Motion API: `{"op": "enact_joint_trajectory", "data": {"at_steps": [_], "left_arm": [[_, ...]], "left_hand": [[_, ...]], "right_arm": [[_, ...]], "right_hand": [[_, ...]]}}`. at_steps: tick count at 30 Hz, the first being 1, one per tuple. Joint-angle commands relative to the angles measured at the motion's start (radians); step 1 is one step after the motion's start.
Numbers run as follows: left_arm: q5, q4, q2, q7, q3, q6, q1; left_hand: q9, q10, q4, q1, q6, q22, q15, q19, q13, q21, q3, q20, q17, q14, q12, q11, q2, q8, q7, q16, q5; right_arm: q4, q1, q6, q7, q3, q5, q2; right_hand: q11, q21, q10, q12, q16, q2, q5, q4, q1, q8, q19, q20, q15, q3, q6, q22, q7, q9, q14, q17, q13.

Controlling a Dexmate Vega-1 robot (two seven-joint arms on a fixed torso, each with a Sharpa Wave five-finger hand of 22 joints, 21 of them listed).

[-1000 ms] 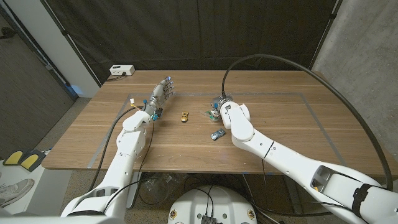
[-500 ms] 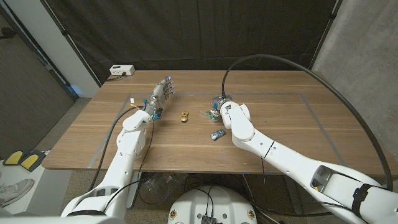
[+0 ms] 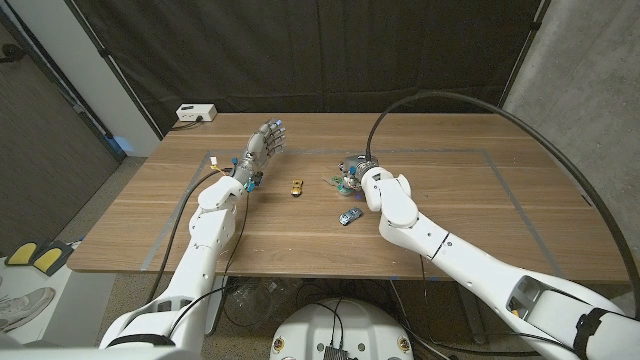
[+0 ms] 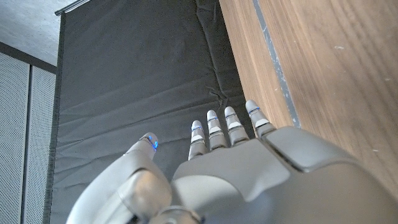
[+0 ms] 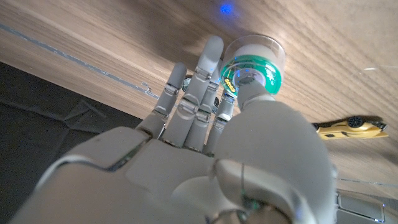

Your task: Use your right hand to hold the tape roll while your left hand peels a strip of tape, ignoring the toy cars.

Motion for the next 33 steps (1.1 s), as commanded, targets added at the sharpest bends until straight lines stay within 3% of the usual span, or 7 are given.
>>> {"op": "enact_joint_trajectory", "data": {"at_steps": [1, 6, 12, 16, 20, 23, 33], "left_arm": [[-0.079, 0.049, 0.001, -0.136, -0.013, 0.041, -0.039], [-0.076, 0.065, -0.001, -0.182, -0.021, 0.042, -0.053], [-0.081, 0.097, 0.005, -0.257, -0.029, 0.051, -0.078], [-0.084, 0.173, 0.026, -0.376, -0.028, 0.051, -0.127], [-0.053, 0.215, 0.034, -0.429, -0.029, 0.017, -0.154], [-0.040, 0.241, 0.036, -0.465, -0.032, -0.001, -0.173], [0.018, 0.281, 0.050, -0.531, -0.029, -0.065, -0.205]], "left_hand": [[0.004, 0.064, -0.072, 0.093, 0.070, 0.001, -0.019, 0.015, 0.003, -0.011, 0.019, 0.005, -0.002, 0.046, 0.013, -0.016, -0.023, 0.016, 0.016, 0.006, -0.011], [0.005, 0.091, -0.104, 0.137, 0.100, 0.002, -0.028, 0.022, 0.004, -0.013, 0.030, 0.007, -0.002, 0.060, 0.015, -0.034, -0.030, 0.020, 0.017, 0.006, -0.017], [0.005, 0.093, -0.125, 0.165, 0.115, 0.003, -0.032, 0.019, 0.004, -0.017, 0.036, 0.012, -0.001, 0.061, 0.010, -0.046, -0.036, 0.019, 0.015, 0.003, -0.022], [0.006, 0.052, -0.153, 0.200, 0.108, 0.005, -0.036, -0.006, 0.006, -0.031, 0.040, 0.017, 0.001, 0.030, -0.014, -0.055, -0.052, 0.008, 0.006, -0.013, -0.029], [0.008, 0.015, -0.175, 0.233, 0.089, 0.006, -0.028, -0.024, 0.008, -0.042, 0.049, 0.026, 0.003, 0.003, -0.033, -0.051, -0.053, -0.007, 0.003, -0.023, -0.030], [0.010, -0.012, -0.187, 0.256, 0.070, 0.007, -0.018, -0.034, 0.009, -0.048, 0.056, 0.038, 0.006, -0.014, -0.044, -0.034, -0.050, -0.018, 0.005, -0.027, -0.029], [0.014, -0.065, -0.241, 0.349, 0.035, 0.008, -0.006, -0.046, 0.013, -0.062, 0.073, 0.043, 0.007, -0.068, -0.058, -0.033, -0.065, -0.031, -0.002, -0.037, -0.019]], "right_arm": [[-0.032, -0.044, -0.005, -0.168, 0.070, 0.170, -0.024], [-0.046, -0.051, -0.008, -0.222, 0.082, 0.228, -0.040], [-0.060, -0.054, -0.002, -0.266, 0.094, 0.298, -0.061], [-0.070, -0.061, 0.012, -0.300, 0.107, 0.351, -0.076], [-0.079, -0.066, 0.027, -0.327, 0.119, 0.403, -0.088], [-0.084, -0.069, 0.041, -0.345, 0.128, 0.444, -0.096], [-0.094, -0.087, 0.139, -0.405, 0.179, 0.608, -0.123]], "right_hand": [[-0.111, 0.017, 0.125, 0.009, 0.010, 0.034, 0.007, 0.000, 0.030, 0.001, -0.003, -0.079, -0.053, -0.003, 0.077, 0.006, -0.044, 0.004, -0.003, 0.008, 0.095], [-0.109, 0.026, 0.124, 0.010, 0.010, 0.034, 0.007, 0.001, 0.032, -0.001, -0.007, -0.076, -0.053, -0.003, 0.077, 0.008, -0.042, 0.004, -0.004, 0.014, 0.100], [-0.108, 0.034, 0.124, 0.011, 0.011, 0.034, 0.007, 0.003, 0.033, -0.003, -0.013, -0.075, -0.053, -0.004, 0.078, 0.009, -0.041, 0.005, -0.005, 0.019, 0.105], [-0.107, 0.040, 0.122, 0.011, 0.011, 0.033, 0.007, 0.004, 0.033, -0.004, -0.016, -0.075, -0.053, -0.005, 0.079, 0.010, -0.040, 0.006, -0.007, 0.022, 0.108], [-0.108, 0.045, 0.122, 0.012, 0.011, 0.033, 0.007, 0.005, 0.034, -0.005, -0.020, -0.077, -0.053, -0.006, 0.079, 0.011, -0.040, 0.006, -0.008, 0.025, 0.112], [-0.108, 0.050, 0.123, 0.013, 0.011, 0.032, 0.007, 0.006, 0.034, -0.006, -0.023, -0.077, -0.053, -0.006, 0.079, 0.011, -0.039, 0.007, -0.009, 0.028, 0.114], [-0.105, 0.070, 0.126, 0.016, 0.013, 0.031, 0.007, 0.007, 0.037, -0.008, -0.028, -0.076, -0.053, -0.008, 0.082, 0.012, -0.038, 0.012, -0.007, 0.040, 0.125]]}}
